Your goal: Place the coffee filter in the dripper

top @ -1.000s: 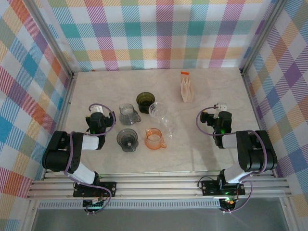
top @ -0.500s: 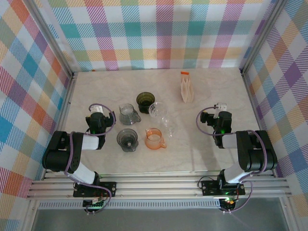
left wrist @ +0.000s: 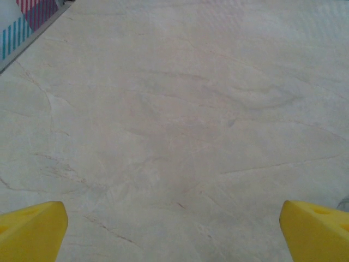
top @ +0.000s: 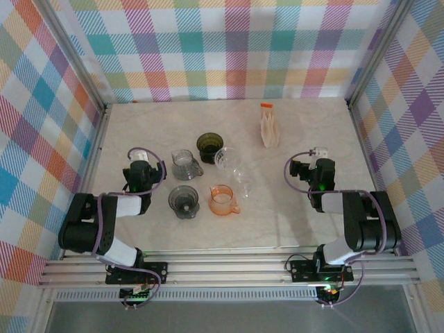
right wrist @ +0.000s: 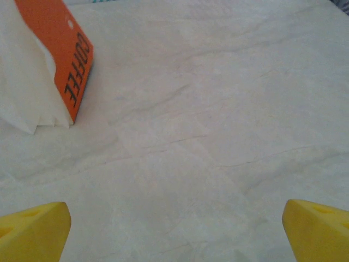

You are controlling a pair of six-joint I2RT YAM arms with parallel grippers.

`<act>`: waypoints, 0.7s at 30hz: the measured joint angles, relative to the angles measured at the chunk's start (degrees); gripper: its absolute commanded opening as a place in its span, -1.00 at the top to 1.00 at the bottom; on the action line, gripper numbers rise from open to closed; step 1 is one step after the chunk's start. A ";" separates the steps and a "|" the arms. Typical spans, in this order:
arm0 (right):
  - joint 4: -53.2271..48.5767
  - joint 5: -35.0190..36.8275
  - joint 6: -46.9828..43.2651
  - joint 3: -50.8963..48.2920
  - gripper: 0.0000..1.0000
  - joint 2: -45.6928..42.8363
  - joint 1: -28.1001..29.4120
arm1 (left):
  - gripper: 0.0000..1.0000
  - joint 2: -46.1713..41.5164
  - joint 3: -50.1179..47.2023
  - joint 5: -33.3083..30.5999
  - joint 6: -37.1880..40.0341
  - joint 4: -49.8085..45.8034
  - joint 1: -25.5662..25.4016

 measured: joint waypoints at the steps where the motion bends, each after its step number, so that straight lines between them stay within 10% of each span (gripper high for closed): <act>1: -2.21 0.72 0.26 1.36 -0.98 -1.14 0.02 | -1.00 -0.87 0.57 -0.17 -0.02 -0.85 0.00; 21: -24.94 18.34 10.14 8.22 -0.98 -14.14 12.50 | -0.99 -23.87 2.60 -6.45 -19.06 -16.76 0.00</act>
